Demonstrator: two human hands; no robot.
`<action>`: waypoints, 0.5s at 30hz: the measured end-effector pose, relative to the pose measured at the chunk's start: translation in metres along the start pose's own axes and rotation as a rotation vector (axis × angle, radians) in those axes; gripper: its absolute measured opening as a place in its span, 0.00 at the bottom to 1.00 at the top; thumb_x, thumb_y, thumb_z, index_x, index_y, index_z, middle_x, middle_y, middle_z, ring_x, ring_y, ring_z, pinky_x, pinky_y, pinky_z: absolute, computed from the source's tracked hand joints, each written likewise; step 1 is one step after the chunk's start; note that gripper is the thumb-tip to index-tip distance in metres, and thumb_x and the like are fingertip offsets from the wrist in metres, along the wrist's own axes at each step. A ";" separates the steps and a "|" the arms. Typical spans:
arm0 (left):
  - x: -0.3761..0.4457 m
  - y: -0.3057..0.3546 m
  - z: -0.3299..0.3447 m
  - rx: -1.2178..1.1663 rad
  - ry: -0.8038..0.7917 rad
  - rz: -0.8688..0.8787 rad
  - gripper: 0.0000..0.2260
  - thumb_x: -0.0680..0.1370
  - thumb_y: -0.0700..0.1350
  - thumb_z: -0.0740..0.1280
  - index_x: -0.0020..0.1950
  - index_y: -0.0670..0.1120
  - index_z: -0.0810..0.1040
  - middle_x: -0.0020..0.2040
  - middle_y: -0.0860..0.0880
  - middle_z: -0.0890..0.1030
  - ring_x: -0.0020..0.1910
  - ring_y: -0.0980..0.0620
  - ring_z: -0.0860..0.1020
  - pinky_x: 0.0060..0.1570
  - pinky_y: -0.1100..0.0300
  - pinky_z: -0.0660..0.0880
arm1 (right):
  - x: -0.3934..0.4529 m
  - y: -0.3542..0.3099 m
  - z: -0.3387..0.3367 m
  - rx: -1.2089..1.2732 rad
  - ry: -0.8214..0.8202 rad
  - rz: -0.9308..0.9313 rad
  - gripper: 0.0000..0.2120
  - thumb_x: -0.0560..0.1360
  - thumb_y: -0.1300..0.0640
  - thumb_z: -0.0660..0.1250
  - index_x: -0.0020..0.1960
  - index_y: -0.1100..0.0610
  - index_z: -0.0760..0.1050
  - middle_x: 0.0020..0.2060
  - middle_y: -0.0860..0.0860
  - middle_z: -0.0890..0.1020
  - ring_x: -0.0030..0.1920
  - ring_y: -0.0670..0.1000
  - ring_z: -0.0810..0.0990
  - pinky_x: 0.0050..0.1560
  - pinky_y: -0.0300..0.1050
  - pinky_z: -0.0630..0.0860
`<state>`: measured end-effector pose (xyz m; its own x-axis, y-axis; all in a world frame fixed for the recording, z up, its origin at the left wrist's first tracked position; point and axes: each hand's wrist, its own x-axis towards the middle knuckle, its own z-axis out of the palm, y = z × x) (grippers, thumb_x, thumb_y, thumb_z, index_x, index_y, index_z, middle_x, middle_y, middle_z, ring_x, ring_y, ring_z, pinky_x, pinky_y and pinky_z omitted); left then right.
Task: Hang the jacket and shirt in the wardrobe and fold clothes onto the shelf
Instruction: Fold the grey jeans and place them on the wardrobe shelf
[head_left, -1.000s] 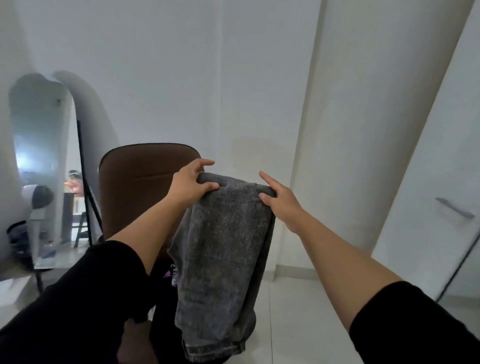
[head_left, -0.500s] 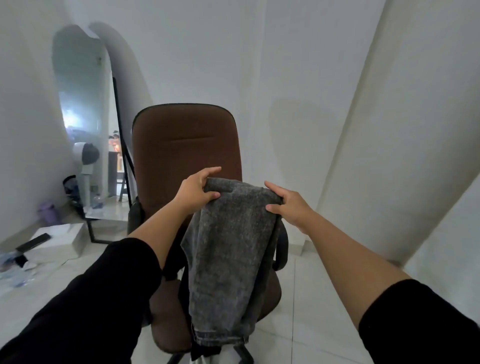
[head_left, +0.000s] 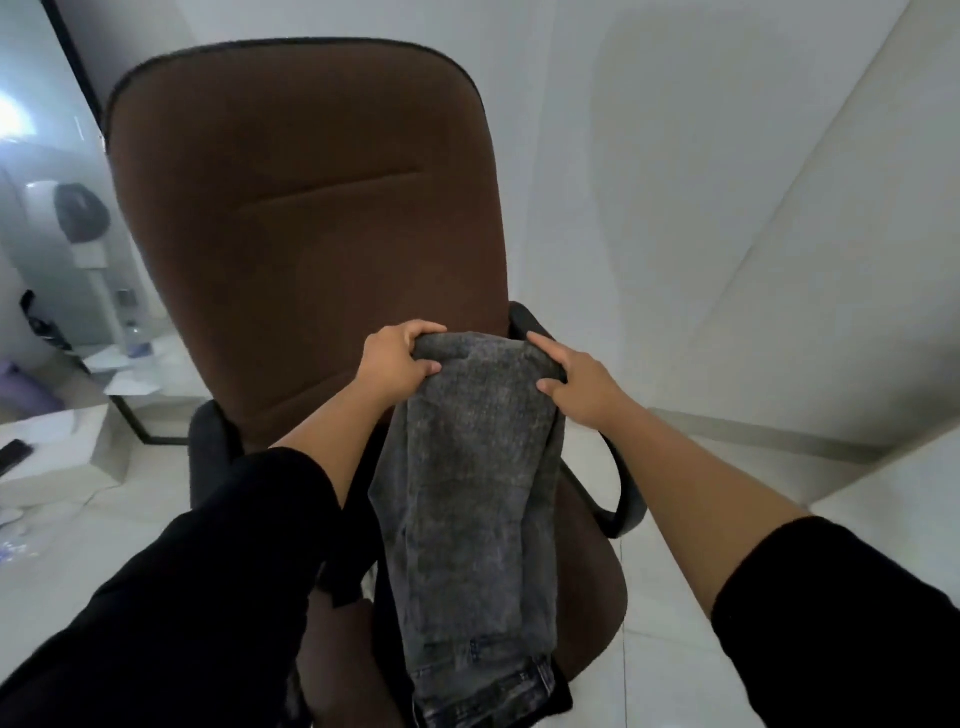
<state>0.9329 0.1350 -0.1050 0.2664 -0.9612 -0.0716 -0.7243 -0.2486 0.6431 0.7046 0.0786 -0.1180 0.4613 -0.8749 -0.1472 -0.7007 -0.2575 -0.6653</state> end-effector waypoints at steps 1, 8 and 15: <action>0.009 -0.005 0.005 -0.011 0.002 -0.016 0.20 0.73 0.41 0.72 0.64 0.52 0.76 0.59 0.48 0.80 0.59 0.49 0.77 0.61 0.57 0.73 | 0.009 0.004 0.004 -0.013 -0.006 0.017 0.29 0.79 0.61 0.61 0.76 0.46 0.58 0.72 0.51 0.68 0.70 0.56 0.68 0.66 0.46 0.66; 0.026 -0.026 0.032 -0.044 0.133 -0.036 0.17 0.72 0.42 0.72 0.59 0.52 0.79 0.56 0.50 0.82 0.57 0.48 0.78 0.62 0.53 0.71 | 0.029 0.014 0.028 0.016 -0.013 0.041 0.29 0.79 0.64 0.59 0.76 0.46 0.56 0.73 0.51 0.66 0.69 0.55 0.68 0.63 0.45 0.67; -0.056 -0.060 0.078 -0.147 0.140 -0.175 0.13 0.73 0.39 0.71 0.56 0.50 0.79 0.53 0.50 0.82 0.52 0.51 0.79 0.48 0.63 0.73 | -0.033 0.047 0.082 0.256 -0.076 0.109 0.28 0.73 0.67 0.63 0.69 0.46 0.70 0.66 0.50 0.73 0.63 0.53 0.74 0.59 0.46 0.75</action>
<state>0.9118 0.1946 -0.1993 0.4720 -0.8768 -0.0918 -0.5623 -0.3796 0.7346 0.7013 0.1288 -0.2039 0.4367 -0.8562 -0.2761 -0.5925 -0.0429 -0.8044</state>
